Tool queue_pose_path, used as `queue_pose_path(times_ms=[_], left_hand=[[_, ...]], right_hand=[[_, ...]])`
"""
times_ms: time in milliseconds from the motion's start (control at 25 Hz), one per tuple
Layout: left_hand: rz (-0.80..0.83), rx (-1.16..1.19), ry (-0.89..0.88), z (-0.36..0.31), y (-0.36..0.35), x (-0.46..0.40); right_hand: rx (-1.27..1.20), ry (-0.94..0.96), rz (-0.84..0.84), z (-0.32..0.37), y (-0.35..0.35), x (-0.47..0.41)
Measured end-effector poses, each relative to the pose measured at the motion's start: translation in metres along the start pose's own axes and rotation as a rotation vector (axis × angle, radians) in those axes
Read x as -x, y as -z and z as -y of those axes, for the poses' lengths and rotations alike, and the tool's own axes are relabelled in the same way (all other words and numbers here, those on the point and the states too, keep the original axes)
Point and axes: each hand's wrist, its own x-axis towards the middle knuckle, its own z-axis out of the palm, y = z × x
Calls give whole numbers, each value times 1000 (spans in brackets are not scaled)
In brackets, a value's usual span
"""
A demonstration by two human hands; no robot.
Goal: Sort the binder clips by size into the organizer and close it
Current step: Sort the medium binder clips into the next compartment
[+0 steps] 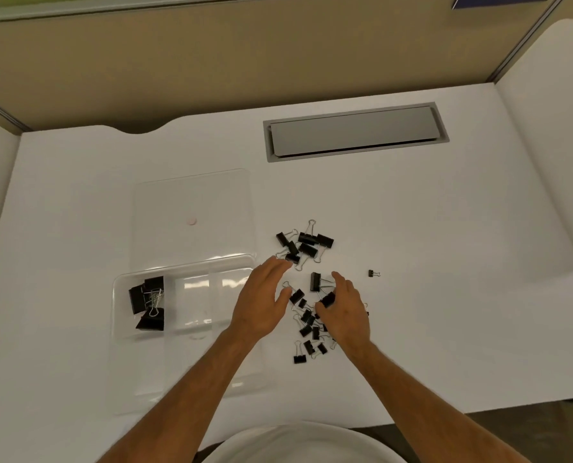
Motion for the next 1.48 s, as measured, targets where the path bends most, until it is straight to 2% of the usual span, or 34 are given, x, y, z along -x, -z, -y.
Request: queue_pose_path(times_ms=[160,440,680,840,1080,1240,1480], left_hand=[[92,-35,-64,1,-20,-13],[359,-199,-109,-14,-50,-41],[388,-268,-104,-21,-61,-49],[311,-207,-59,-25,-52,-41],[131,42,100,-37,-7,1],[-47,280,232,-41,27,43],[-290,517,390,-15,64,106]], right_hand=[[-79,-5,-9,-8,8,10],[-163,19,-13,-25,19,28],[-171,-21,-21,-28,26,36],[-236,-46,-33,-35,33,50],[-389,71,-82,-19,48,63],[-458,153,-47,0,49,66],[-488,238,46,34,31,79]])
